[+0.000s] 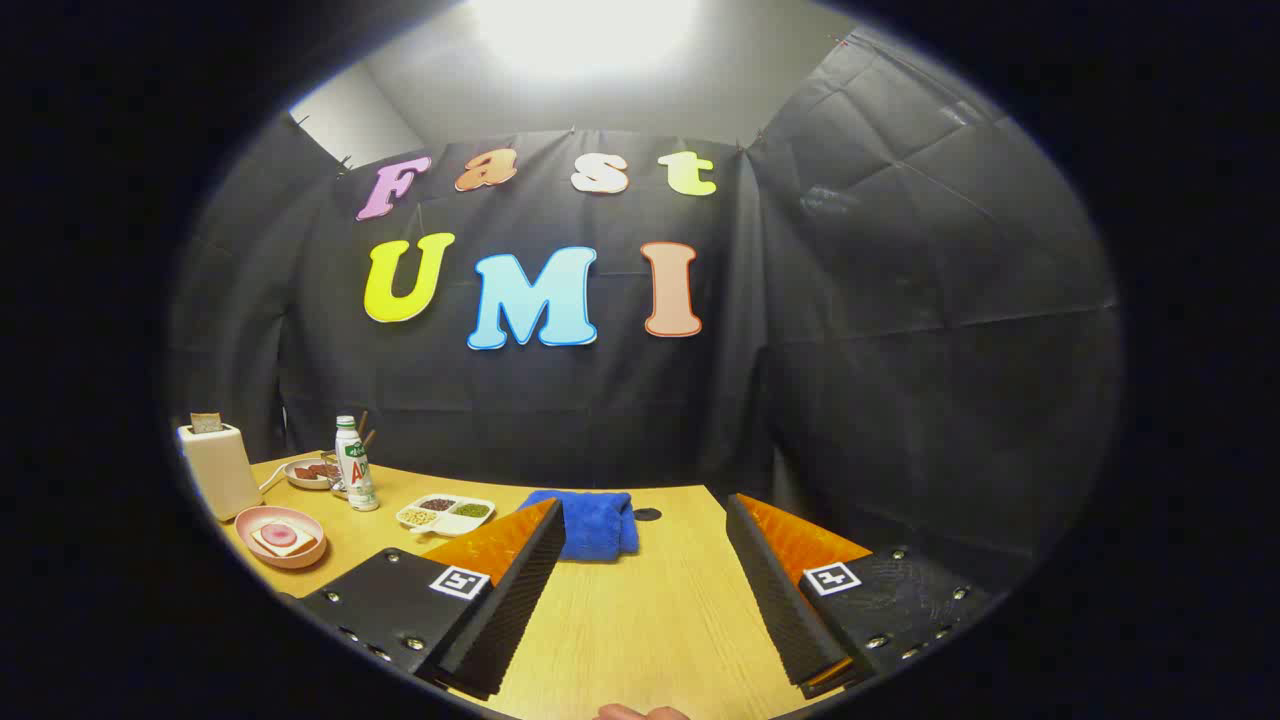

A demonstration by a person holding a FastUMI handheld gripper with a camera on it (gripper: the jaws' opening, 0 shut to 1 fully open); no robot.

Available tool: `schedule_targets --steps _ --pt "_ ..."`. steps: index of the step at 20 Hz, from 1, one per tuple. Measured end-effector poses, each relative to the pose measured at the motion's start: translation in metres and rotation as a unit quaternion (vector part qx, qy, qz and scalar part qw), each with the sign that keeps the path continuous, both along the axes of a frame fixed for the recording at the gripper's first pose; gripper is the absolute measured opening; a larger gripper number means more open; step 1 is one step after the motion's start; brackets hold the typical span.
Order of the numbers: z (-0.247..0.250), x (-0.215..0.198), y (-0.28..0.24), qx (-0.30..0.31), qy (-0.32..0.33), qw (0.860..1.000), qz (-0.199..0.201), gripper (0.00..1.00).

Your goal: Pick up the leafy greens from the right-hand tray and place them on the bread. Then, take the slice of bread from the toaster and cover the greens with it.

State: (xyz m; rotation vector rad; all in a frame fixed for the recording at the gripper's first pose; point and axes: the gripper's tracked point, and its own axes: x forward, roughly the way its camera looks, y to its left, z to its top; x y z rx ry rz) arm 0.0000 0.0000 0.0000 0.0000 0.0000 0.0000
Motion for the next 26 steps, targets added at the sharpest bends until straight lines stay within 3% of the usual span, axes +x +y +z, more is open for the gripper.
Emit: schedule_targets --steps 7,17,22,26 --pt "0.0 0.021 0.068 0.014 0.009 0.999 0.041 0.99" --pt "-0.057 -0.01 0.117 0.008 0.117 0.987 0.108 0.99" --pt "-0.105 -0.002 0.13 0.002 0.19 0.973 0.129 0.99" --pt "-0.146 0.004 0.141 0.017 0.259 0.954 0.147 0.99"
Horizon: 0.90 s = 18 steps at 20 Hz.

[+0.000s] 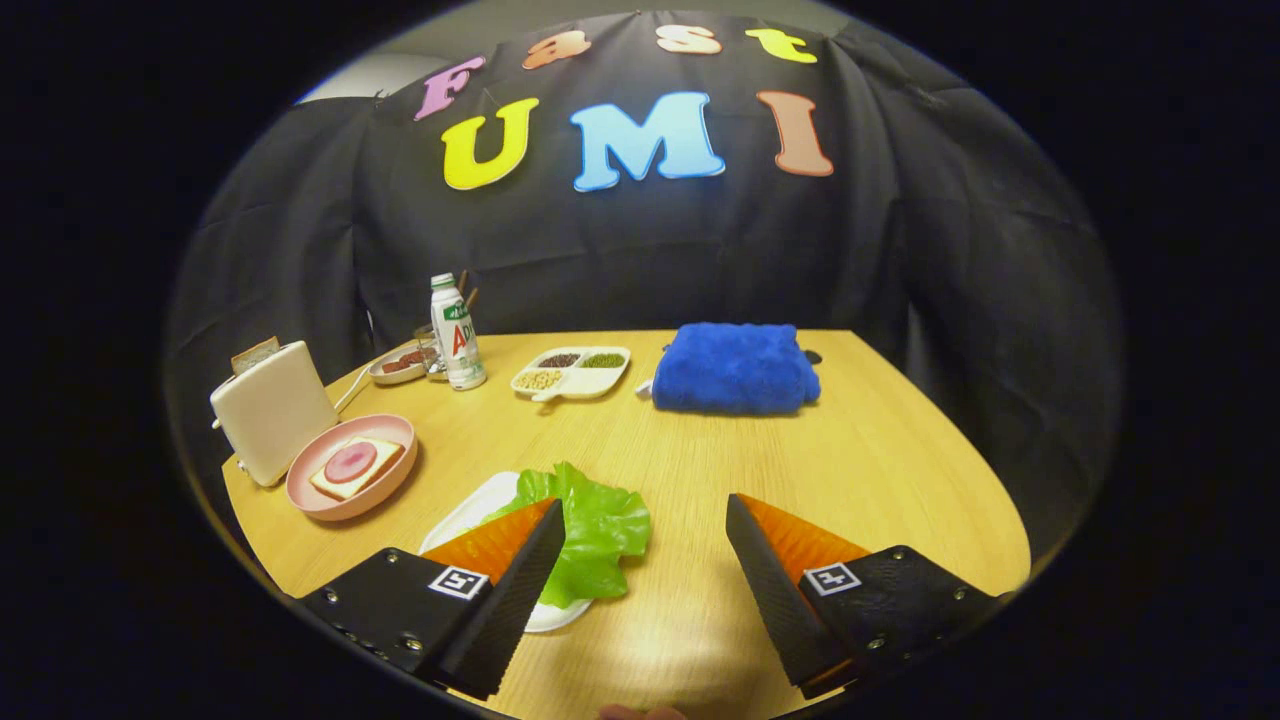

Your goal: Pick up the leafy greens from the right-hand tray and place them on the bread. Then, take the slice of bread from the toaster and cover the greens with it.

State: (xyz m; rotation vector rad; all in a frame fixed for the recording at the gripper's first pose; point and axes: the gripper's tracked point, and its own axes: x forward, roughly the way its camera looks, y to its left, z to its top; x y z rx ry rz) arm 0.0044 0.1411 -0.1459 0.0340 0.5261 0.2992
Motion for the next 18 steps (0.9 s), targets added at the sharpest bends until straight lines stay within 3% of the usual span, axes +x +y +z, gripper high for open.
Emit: schedule_targets --steps 9,11,13,14,16,17,18 --pt "-0.039 0.007 0.019 -0.032 0.063 0.997 0.034 0.99" --pt "-0.037 0.005 0.027 -0.022 0.07 0.996 0.044 0.94" --pt "-0.034 0.003 0.033 -0.019 0.073 0.996 0.052 0.78" --pt "-0.028 0.002 0.03 -0.033 0.065 0.996 0.054 0.75" --pt "-0.022 -0.002 0.039 -0.042 0.057 0.995 0.075 0.43" --pt "-0.022 -0.007 0.044 -0.047 0.062 0.993 0.089 0.37" --pt "-0.026 -0.006 0.047 -0.056 0.063 0.992 0.098 0.37"
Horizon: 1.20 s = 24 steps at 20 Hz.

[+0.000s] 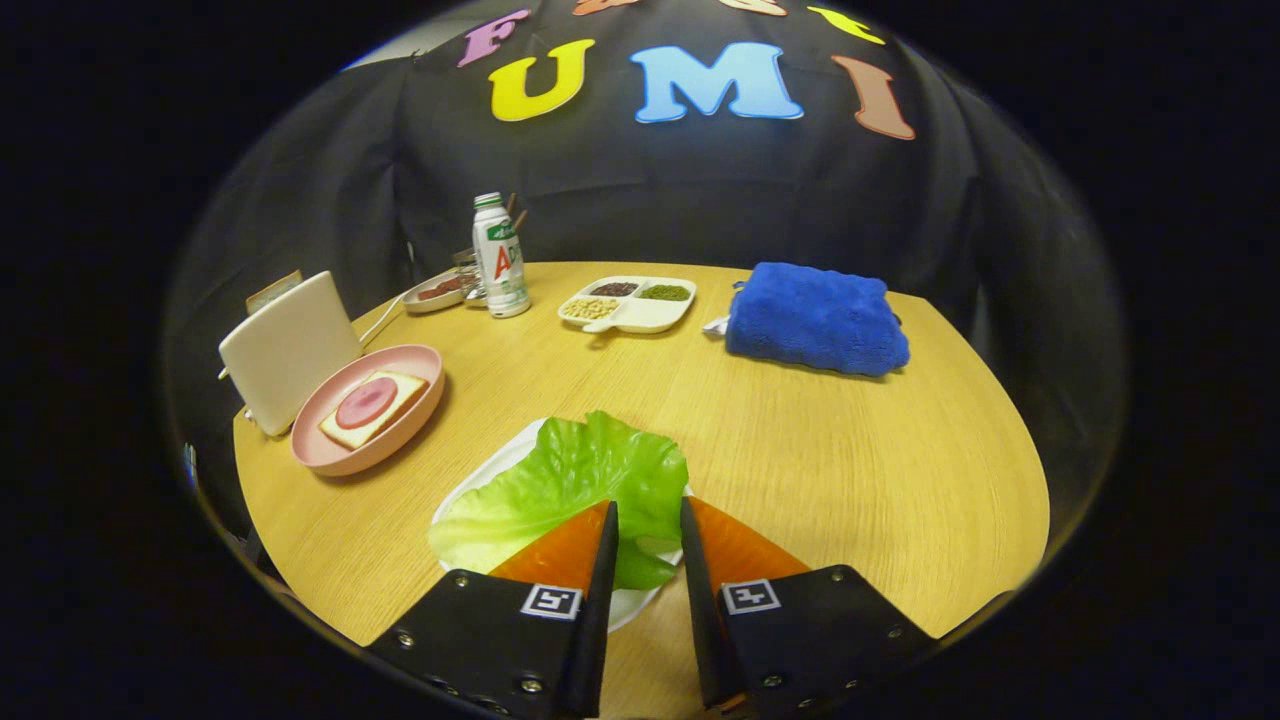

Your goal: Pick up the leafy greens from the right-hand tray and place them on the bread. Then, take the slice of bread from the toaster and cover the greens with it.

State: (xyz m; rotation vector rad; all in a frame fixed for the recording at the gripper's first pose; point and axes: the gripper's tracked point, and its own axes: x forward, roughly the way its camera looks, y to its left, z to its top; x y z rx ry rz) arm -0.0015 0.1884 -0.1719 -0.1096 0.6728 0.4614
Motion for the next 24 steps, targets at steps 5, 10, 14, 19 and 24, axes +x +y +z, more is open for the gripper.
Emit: schedule_targets --steps 5,10,14,19,24 --pt "-0.002 -0.002 0.009 0.019 0.032 0.999 0.017 0.01" --pt "0.002 -0.001 0.018 0.063 0.018 0.998 0.01 0.0" --pt "0.045 -0.004 0.022 0.069 -0.042 0.997 0.012 0.0" --pt "0.088 -0.015 0.039 0.08 -0.085 0.993 0.025 0.0" --pt "0.115 -0.025 0.071 0.085 -0.111 0.989 0.056 0.0"
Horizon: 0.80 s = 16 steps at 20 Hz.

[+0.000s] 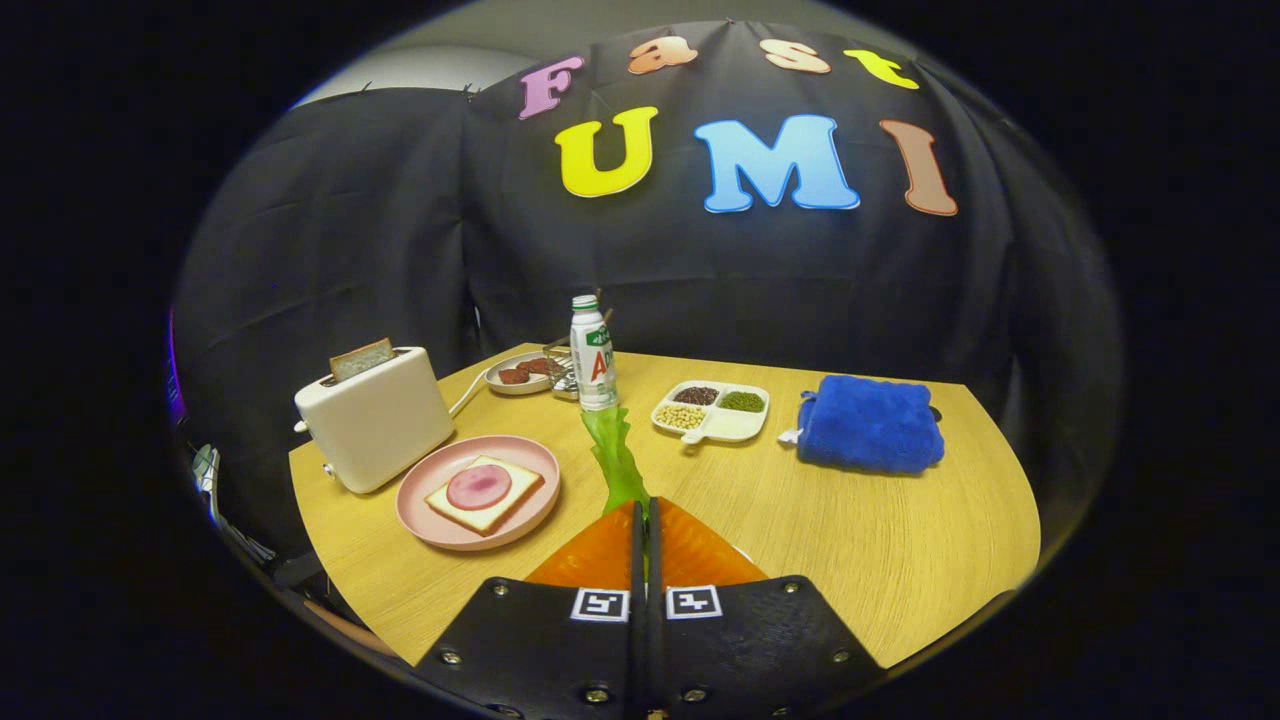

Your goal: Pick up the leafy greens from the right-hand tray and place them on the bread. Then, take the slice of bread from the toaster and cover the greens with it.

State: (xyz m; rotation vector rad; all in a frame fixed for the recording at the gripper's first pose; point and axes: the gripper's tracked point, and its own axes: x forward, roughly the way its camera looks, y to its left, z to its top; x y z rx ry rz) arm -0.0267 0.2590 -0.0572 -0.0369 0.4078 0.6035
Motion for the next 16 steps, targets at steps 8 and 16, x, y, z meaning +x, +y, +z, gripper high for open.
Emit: schedule_targets --steps 8,16 --pt "0.035 -0.022 0.081 0.034 -0.015 0.996 0.083 0.0" --pt "-0.001 -0.02 0.184 0.046 0.034 0.985 0.162 0.0"
